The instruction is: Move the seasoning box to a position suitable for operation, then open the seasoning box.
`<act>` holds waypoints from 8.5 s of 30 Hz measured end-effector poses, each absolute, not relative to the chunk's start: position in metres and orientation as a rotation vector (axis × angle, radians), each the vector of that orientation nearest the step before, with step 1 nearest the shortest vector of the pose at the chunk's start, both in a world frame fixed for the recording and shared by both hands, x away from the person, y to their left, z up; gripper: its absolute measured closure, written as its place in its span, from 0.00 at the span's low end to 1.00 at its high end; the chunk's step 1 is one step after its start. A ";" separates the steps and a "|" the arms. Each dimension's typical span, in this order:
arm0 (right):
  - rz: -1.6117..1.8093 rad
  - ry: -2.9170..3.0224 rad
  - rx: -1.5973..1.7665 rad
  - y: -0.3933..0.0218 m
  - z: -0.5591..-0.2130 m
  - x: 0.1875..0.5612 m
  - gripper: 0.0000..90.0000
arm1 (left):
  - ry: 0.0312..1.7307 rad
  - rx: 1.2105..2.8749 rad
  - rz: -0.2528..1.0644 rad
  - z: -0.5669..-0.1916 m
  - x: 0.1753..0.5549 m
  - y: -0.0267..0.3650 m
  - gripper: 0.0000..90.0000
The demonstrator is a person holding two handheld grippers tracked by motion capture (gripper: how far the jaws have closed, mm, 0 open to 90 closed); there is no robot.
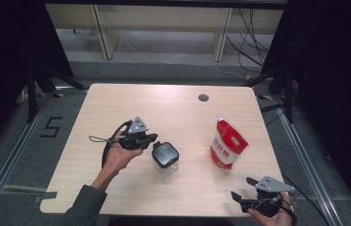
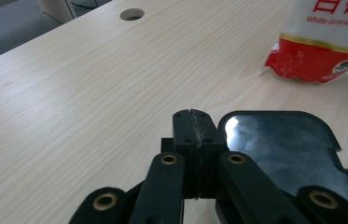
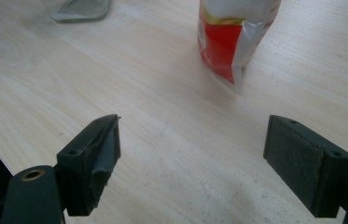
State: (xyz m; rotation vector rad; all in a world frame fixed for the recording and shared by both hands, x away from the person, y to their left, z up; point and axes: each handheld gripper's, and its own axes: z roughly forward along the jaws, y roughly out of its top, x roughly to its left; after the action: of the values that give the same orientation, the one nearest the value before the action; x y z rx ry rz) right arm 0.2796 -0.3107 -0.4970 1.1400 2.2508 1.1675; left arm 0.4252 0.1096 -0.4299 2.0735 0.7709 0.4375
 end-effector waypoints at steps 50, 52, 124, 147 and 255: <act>1.163 2.272 1.119 -0.308 -0.498 0.280 0.22 | 0.871 2.097 0.376 -0.438 0.423 0.126 0.94; 1.167 2.271 1.121 -0.308 -0.498 0.280 0.22 | 0.860 2.099 0.386 -0.437 0.423 0.130 0.93; 1.173 2.282 1.132 -0.307 -0.497 0.279 0.22 | 0.665 2.101 0.337 -0.494 0.386 0.145 0.82; 1.180 2.268 1.134 -0.307 -0.497 0.278 0.22 | 0.620 2.114 0.320 -0.494 0.363 0.123 0.81; 1.452 2.259 0.744 -0.231 -0.473 0.286 0.85 | 0.564 1.989 0.308 -0.453 0.329 0.096 0.98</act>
State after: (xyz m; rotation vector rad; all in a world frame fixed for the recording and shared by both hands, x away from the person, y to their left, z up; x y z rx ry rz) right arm 0.2862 -0.2308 -0.4726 0.7436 2.2594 1.4518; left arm 0.3286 0.0959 -0.4532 1.9895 0.5635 0.3081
